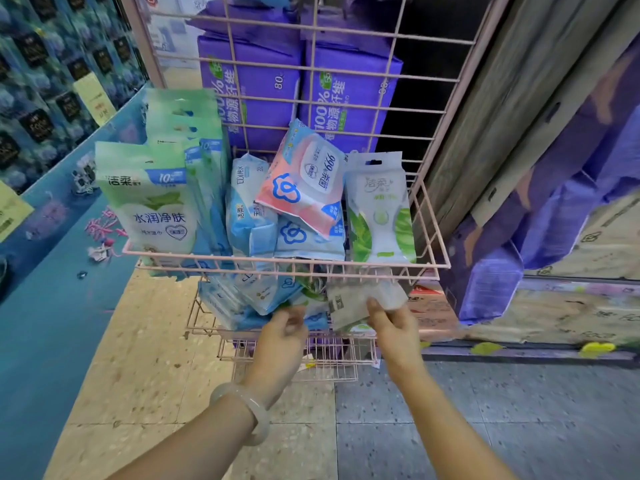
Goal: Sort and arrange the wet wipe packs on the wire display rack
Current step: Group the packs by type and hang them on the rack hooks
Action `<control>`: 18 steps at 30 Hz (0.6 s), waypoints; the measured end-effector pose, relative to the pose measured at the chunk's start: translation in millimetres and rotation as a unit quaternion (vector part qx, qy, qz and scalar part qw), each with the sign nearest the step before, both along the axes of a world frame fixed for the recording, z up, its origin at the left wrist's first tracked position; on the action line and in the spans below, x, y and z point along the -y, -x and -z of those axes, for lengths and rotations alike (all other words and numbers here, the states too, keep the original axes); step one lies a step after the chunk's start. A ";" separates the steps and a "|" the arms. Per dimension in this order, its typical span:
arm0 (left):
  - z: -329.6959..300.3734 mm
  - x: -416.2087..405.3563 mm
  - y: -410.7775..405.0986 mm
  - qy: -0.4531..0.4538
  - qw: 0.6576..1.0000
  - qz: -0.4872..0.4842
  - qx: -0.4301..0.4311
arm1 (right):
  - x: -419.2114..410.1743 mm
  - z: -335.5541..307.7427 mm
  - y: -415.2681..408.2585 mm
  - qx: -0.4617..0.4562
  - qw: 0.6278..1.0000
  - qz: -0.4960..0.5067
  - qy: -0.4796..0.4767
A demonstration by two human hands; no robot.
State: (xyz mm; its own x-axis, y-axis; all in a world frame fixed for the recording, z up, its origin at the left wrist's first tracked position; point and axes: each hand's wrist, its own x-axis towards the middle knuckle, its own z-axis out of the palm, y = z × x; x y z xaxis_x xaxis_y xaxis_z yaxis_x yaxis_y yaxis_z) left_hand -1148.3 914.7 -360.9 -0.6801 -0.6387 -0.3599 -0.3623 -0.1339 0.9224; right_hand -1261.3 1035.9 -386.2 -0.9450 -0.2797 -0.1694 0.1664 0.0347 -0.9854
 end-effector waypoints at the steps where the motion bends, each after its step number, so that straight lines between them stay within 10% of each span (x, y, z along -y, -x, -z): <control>1: 1.1 -0.5 0.2 0.003 1.000 0.013 0.002 | -8.3 -0.6 -1.6 0.052 0.998 0.009 0.043; 6: 3.2 -13.0 -5.6 0.158 0.977 0.143 0.020 | -40.1 -4.6 -15.1 0.227 0.966 0.026 0.119; 11: 12.2 -36.0 -5.4 0.339 0.875 0.330 0.106 | -23.0 -7.0 -40.9 0.182 0.982 -0.040 0.038; 14: 18.1 -28.7 -2.6 0.104 0.987 0.122 0.036 | -15.5 -14.6 -44.5 0.148 0.977 -0.150 0.037; 18: 31.3 -7.6 -16.8 -0.250 0.968 -0.007 -0.004 | -26.5 -3.5 0.1 0.019 0.992 -0.044 -0.117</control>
State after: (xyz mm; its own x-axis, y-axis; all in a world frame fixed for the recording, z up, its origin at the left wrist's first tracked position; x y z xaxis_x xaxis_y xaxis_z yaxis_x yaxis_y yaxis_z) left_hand -1131.6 922.3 -392.2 -0.6763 -0.3954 -0.6215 -0.3512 -0.5686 0.7439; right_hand -1261.5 1062.4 -382.7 -0.9102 -0.3103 -0.2744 0.1889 0.2786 -0.9417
